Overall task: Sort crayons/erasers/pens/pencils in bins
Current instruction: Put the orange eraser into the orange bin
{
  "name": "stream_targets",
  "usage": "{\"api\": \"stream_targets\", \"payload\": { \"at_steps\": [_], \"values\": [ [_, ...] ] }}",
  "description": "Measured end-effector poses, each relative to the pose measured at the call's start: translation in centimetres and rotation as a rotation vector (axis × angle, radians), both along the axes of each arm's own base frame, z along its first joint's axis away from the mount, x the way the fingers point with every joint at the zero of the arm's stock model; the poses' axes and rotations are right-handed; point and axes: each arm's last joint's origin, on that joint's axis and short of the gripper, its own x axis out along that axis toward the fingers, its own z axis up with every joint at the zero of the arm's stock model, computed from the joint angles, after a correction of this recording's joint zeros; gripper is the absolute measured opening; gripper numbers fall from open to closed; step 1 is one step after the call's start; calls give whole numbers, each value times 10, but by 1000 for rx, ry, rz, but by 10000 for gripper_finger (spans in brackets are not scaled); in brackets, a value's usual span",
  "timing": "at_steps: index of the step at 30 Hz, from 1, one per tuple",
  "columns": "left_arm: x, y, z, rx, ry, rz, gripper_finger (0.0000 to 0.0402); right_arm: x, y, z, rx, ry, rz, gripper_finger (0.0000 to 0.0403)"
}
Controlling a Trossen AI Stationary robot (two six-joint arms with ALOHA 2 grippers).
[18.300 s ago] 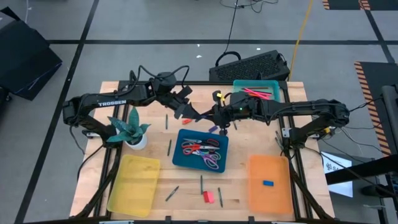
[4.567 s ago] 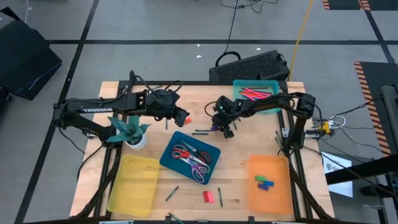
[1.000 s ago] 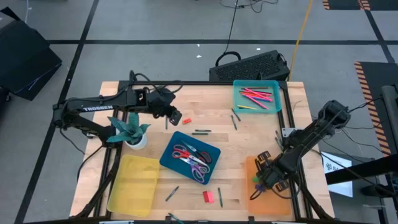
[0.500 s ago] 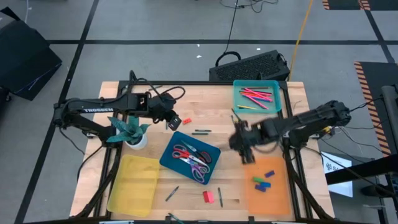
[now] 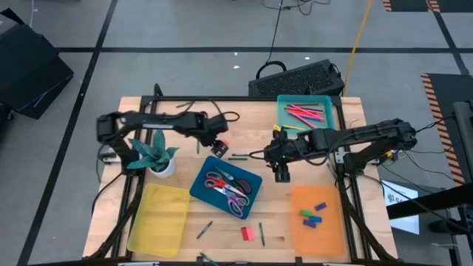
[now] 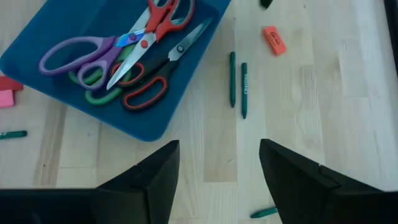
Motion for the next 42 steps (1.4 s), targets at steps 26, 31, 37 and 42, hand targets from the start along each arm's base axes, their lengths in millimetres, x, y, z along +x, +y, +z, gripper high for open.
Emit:
{"api": "stream_targets", "payload": {
  "at_steps": [26, 31, 37, 42],
  "values": [
    [51, 33, -73, 35, 210, -218, 198, -4, 4, -2, 27, 37, -33, 212],
    [50, 32, -74, 26, 213, -186, 134, -4, 4, -2, 20, 38, -22, 212],
    [50, 32, -75, 27, 220, -166, 77, -6, 4, 4, 2, 11, 13, 212],
    [49, 32, -66, 25, 187, -168, 60, -7, 3, 22, -22, -61, 18, 212]
  ]
}}
